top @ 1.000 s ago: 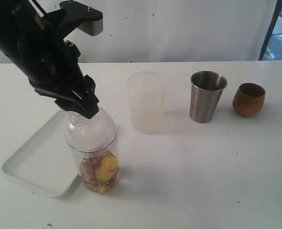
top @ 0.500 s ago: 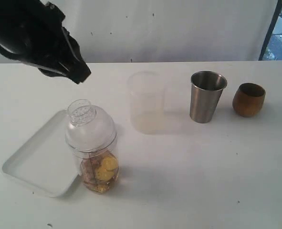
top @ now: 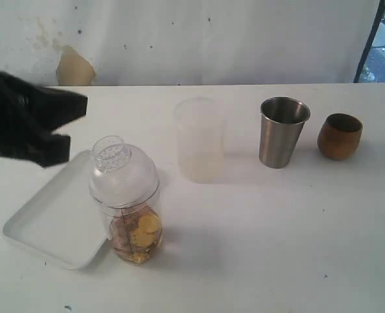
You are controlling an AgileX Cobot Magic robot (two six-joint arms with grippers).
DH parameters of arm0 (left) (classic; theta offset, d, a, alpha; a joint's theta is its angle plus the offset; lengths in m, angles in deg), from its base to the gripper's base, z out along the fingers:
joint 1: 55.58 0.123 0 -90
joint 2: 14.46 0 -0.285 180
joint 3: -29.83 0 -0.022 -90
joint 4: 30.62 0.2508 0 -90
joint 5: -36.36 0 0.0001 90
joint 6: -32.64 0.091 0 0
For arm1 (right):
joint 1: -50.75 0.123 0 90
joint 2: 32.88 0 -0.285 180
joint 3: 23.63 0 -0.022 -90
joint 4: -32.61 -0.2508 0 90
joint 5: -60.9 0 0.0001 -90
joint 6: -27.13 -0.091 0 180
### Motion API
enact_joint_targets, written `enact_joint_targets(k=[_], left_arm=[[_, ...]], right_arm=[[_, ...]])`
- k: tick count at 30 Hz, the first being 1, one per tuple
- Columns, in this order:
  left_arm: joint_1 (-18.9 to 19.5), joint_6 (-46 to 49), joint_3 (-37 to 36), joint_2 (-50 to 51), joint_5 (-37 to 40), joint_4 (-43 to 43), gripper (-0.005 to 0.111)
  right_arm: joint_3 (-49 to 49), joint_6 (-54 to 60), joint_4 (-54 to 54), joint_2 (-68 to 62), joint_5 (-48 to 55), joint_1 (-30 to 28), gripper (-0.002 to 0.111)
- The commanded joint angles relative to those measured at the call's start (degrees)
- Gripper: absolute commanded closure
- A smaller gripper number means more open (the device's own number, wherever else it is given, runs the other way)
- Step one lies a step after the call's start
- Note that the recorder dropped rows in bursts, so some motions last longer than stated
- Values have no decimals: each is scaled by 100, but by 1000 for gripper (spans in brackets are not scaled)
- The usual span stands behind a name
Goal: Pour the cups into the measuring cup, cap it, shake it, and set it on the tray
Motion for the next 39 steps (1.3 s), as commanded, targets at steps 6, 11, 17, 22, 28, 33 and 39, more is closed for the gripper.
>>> enact_joint_targets(k=[6, 11, 17, 22, 28, 33, 39], left_arm=[[-91, 162, -350, 386, -514, -316, 107], [-429, 418, -350, 480, -759, -316, 107], [-763, 663, -350, 911, -1152, -316, 107], [-763, 663, -350, 1093, -1305, -316, 107], [-763, 663, -350, 1110, -1256, -303, 107], [-763, 676, -350, 1029, -1590, -293, 107], [-763, 609, -350, 609, -1669, -293, 107]], right_arm=[[4, -119, 11, 27, -53, -56, 108], [4, -129, 11, 27, -53, -56, 108], [4, -129, 11, 27, -53, -56, 108], [4, -129, 11, 27, -53, -56, 108], [4, -129, 11, 27, -53, -56, 108], [4, -129, 11, 27, -53, -56, 108], [4, -129, 11, 27, -53, -56, 108]])
